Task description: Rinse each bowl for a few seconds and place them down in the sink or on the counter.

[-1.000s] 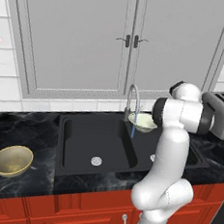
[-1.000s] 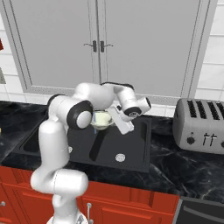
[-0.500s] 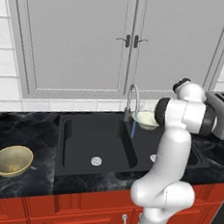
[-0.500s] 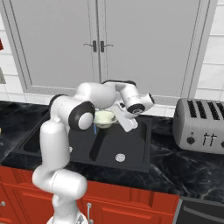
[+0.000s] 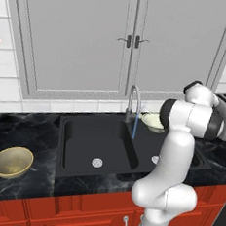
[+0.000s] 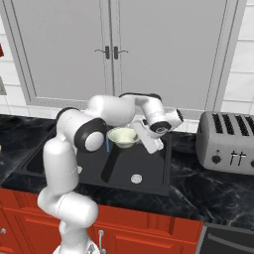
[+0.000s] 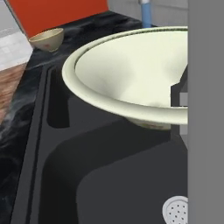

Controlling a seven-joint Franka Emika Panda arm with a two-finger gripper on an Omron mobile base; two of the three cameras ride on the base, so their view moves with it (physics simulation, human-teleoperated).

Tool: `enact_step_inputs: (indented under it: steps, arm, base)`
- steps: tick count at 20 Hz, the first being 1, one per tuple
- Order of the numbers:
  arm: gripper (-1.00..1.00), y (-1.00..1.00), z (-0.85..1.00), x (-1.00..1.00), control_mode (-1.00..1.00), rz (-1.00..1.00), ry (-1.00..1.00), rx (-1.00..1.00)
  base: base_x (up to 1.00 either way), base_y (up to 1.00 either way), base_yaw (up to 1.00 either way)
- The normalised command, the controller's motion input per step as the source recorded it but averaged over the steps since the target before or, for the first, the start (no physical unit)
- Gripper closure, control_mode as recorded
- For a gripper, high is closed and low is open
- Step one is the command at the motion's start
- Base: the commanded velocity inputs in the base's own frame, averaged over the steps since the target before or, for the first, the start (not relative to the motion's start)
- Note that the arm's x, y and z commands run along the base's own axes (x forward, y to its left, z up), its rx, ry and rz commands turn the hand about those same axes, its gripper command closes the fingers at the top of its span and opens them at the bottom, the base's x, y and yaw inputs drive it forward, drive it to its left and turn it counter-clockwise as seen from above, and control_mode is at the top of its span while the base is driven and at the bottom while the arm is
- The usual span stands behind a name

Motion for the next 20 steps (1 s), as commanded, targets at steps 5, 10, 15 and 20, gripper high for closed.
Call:
enact_step_inputs:
  steps: [5,10,15,20]
  arm:
    - [1.0,-0.21,0.02,-0.25,-1.0,-0.21,0.0,-0.04]
    - [1.0,-0.22,0.0,-0.23,-1.0,-0.25,0.0,-0.05]
    - [1.0,-0.23,0.02,-0.2,-1.0,-0.26,0.0,-0.05]
    - [1.0,-0.09,0.14,-0.16,-1.0,-0.25,0.0,-0.05]
  base:
    - [0.0,0.0,0.0]
    - [0.0,0.0,0.0]
    - [0.0,0.0,0.0]
    - [0.0,0.0,0.0]
